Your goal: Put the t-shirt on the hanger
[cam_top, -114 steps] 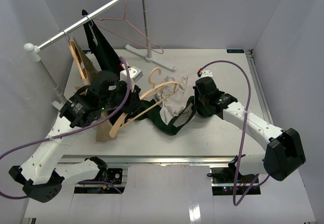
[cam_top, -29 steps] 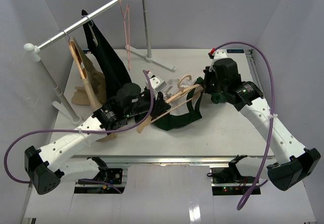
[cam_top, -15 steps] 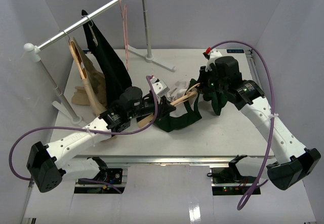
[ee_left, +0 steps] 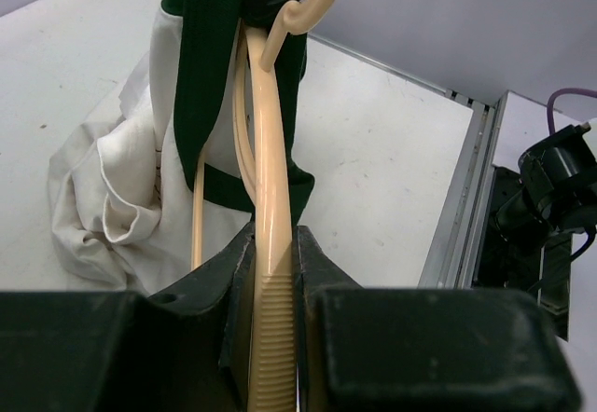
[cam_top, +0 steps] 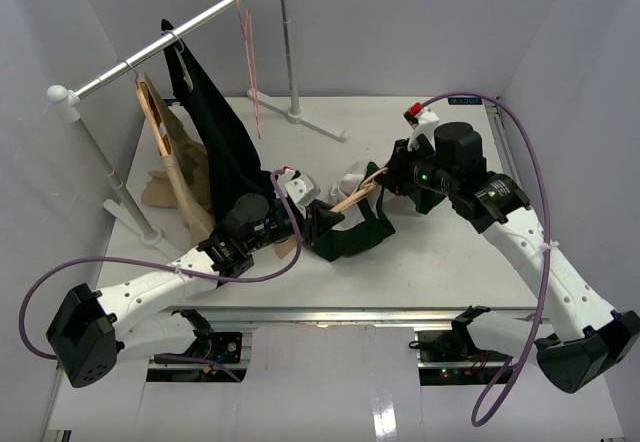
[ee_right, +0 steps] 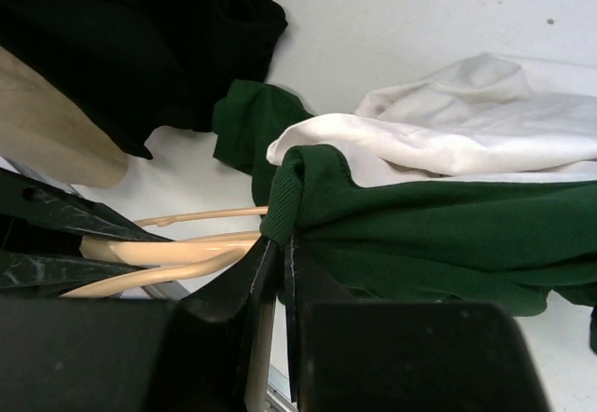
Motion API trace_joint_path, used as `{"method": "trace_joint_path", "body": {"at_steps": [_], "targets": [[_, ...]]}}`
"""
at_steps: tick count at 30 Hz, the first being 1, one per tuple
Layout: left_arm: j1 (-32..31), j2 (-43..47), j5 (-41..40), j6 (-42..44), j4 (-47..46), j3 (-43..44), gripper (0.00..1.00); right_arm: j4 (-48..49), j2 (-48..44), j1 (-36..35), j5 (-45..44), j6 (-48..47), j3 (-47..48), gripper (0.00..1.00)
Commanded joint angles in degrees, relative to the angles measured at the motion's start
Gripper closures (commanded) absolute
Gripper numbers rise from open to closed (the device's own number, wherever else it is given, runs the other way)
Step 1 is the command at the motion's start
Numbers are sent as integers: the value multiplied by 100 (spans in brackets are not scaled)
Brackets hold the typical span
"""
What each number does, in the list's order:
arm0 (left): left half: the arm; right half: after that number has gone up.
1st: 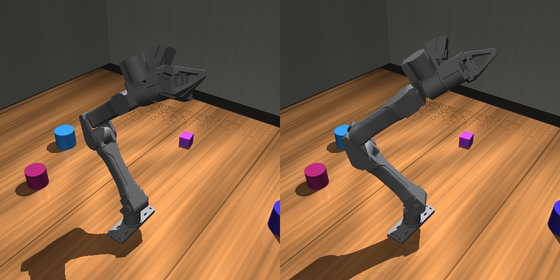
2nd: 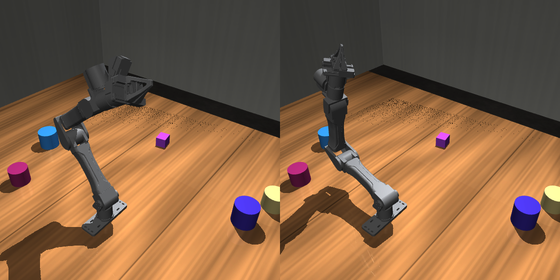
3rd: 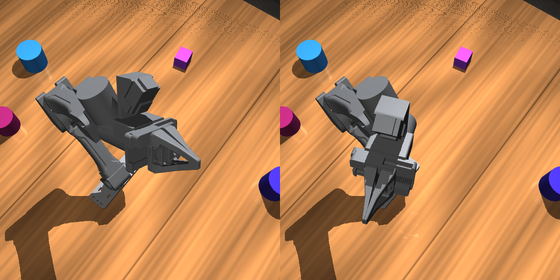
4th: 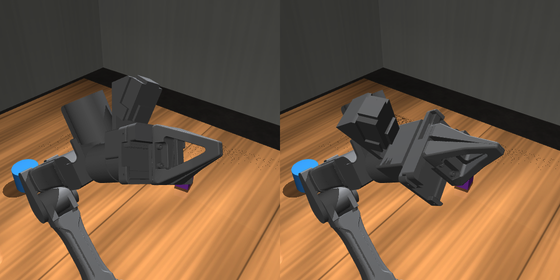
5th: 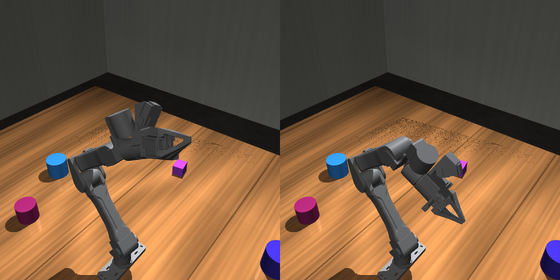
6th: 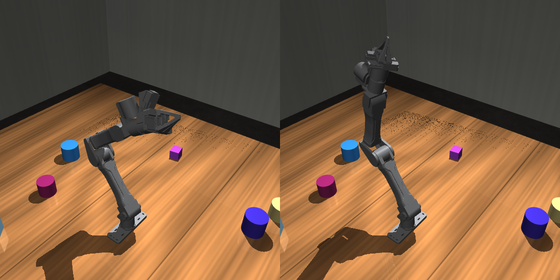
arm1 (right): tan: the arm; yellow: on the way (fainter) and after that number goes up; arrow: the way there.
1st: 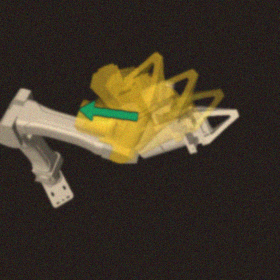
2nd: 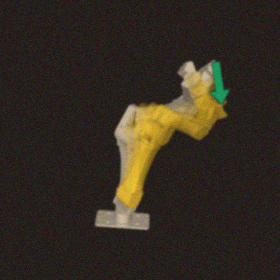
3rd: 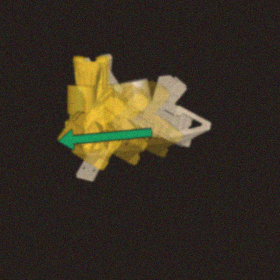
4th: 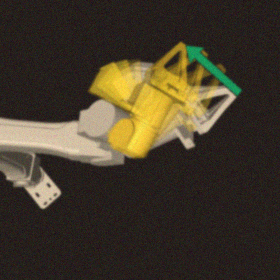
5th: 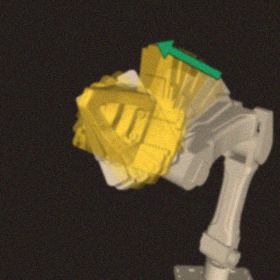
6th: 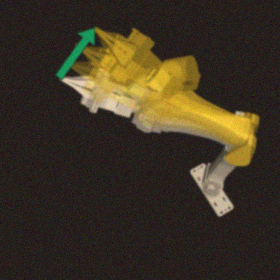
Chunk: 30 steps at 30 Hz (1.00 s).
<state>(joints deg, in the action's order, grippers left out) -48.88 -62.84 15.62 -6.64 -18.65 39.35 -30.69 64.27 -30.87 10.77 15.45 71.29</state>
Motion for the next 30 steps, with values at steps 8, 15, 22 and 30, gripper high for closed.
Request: {"method": "trace_joint_path", "body": {"at_steps": [8,15,22,30], "targets": [[-16,435,636,-819,-2028,-758,100,156,-497,-77,-296,-269,-9,40],[-16,393,366,-927,-2159,-994,100,120,-626,-77,-848,-188,62,31],[-7,473,-174,-936,-2100,-1067,100,-158,-927,-84,-2707,139,-51,27],[2,642,-530,-948,-1793,-962,100,487,-1515,-74,-2366,6,-1467,32]]}}
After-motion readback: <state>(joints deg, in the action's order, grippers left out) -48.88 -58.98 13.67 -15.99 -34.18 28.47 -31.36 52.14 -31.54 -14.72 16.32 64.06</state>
